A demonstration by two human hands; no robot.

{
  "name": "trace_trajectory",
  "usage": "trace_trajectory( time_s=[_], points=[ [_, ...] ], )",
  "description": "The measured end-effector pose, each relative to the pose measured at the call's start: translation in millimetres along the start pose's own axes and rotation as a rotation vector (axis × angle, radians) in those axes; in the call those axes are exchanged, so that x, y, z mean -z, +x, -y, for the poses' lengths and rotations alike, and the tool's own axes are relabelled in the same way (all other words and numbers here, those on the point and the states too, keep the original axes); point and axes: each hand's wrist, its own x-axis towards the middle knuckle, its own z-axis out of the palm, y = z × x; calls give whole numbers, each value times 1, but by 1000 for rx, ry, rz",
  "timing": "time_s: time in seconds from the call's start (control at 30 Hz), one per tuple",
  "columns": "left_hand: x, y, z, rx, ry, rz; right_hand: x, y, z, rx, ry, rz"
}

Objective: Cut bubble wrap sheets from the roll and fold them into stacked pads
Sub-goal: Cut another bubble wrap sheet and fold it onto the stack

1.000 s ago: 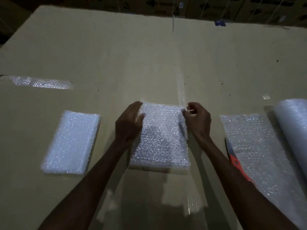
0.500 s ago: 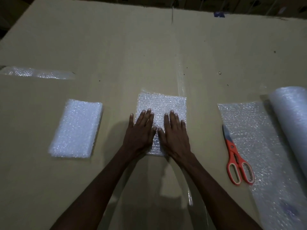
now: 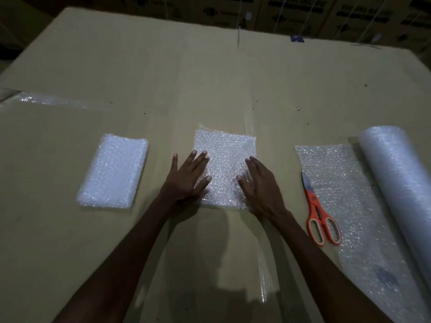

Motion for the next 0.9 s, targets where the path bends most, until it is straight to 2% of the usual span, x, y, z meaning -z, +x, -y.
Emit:
trace_trajectory(
  time_s=[0.1,0.2,0.33,0.43,0.57,0.73,0.9],
  points=[
    [7,-22,-3,-209,-83,-219,11,-27,-4,143,70,-162],
    [8,-45,-13,-273,-203,-315,9,-51,-2,237,48,-130],
    [2,-50,-14,-221,-197,-157,0,-61,-2,193,-15,-103],
    [10,-47,-16,-212,-172,-65,2,-60,-3,232,-58,-38],
    [19,-49,-28,-216,-156,-105,3,-55,-3,272,-110,-42],
    [17,-50,-28,-219,-146,-97,9,-51,1,176,-51,-35],
    [28,-51,-37,-71,-292,-26,25,-48,-7,41,124,89]
  ],
)
